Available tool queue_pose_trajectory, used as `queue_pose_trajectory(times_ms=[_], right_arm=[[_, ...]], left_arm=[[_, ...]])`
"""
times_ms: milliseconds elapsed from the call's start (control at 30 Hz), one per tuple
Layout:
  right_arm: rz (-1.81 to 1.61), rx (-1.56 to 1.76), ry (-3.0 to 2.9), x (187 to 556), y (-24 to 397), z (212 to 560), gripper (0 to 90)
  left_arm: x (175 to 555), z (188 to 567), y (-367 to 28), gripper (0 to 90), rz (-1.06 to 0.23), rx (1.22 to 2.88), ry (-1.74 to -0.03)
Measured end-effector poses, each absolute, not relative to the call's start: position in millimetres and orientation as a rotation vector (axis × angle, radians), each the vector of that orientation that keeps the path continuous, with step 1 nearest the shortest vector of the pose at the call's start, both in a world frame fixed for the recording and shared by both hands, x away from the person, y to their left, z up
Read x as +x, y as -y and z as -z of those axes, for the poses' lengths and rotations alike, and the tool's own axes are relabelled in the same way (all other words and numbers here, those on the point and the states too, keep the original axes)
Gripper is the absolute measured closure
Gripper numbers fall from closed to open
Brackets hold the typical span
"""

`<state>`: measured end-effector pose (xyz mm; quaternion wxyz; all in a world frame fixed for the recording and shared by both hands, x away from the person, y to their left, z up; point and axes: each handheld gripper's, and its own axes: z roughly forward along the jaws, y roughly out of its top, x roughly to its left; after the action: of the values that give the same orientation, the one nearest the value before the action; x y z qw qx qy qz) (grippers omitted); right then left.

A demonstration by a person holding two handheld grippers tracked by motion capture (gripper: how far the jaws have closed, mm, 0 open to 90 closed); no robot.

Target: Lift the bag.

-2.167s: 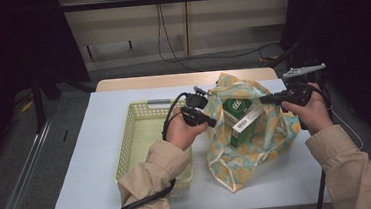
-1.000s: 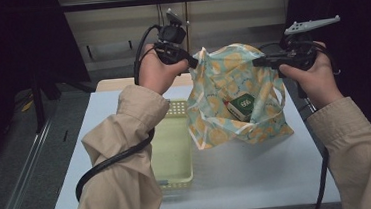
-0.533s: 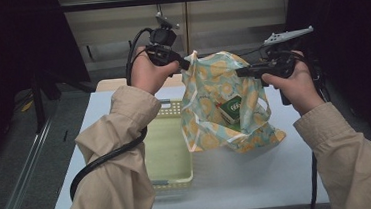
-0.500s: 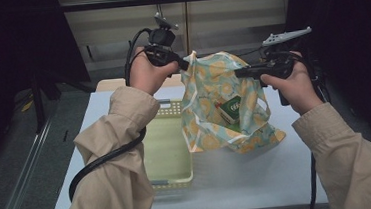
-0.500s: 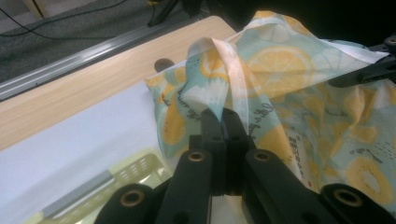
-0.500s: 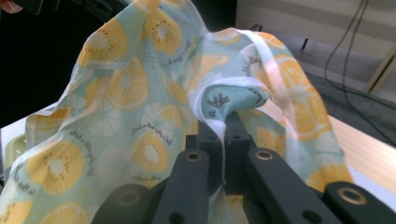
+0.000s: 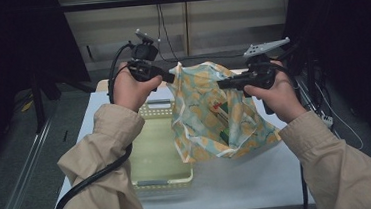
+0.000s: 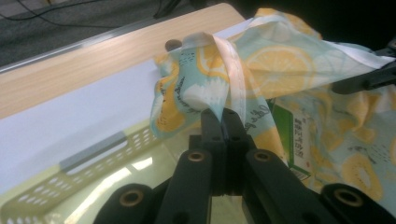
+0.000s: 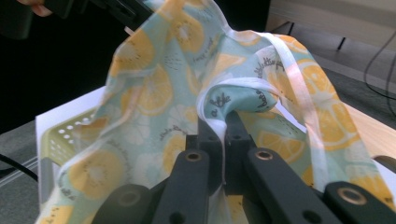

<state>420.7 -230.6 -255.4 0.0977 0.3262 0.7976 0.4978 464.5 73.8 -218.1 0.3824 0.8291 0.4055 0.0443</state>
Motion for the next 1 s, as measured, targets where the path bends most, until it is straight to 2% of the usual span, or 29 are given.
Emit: queue_pose_trajectory(times_ms=[67, 100, 167, 233, 333, 467, 667, 1000], right_arm=[[-1.487, 0.97, -2.372, 419.4, 225.5, 258.0, 84.5], [-1.494, 0.98, -2.372, 418.8, 223.8, 259.5, 80.3], [-1.482, 0.968, -2.363, 417.5, 222.6, 261.1, 66.3], [-1.48, 1.002, -2.337, 415.6, 224.7, 260.6, 53.0], [-1.471, 1.009, -2.325, 412.5, 231.3, 257.4, 44.5], [-1.435, 1.026, -2.317, 408.5, 242.8, 259.4, 35.3], [-1.4, 1.045, -2.333, 400.9, 261.7, 278.9, 29.9], [-1.334, 1.084, -2.383, 389.2, 279.4, 317.5, 25.8]], left_arm=[[462.1, 220.9, -79.9, 89.1, -0.123, 2.111, -1.034], [460.8, 222.9, -82.9, 84.3, -0.138, 2.101, -1.043], [459.1, 227.8, -88.8, 64.9, -0.159, 2.08, -1.058], [455.7, 232.0, -94.0, 55.7, -0.158, 2.059, -1.06], [451.7, 235.7, -97.8, 34.9, -0.169, 2.052, -1.046], [447.2, 243.7, -101.4, 21.3, -0.175, 2.066, -1.009], [443.5, 261.6, -111.7, 12.9, -0.185, 2.077, -0.943], [432.9, 290.8, -126.9, 8.6, -0.161, 2.149, -0.872]])
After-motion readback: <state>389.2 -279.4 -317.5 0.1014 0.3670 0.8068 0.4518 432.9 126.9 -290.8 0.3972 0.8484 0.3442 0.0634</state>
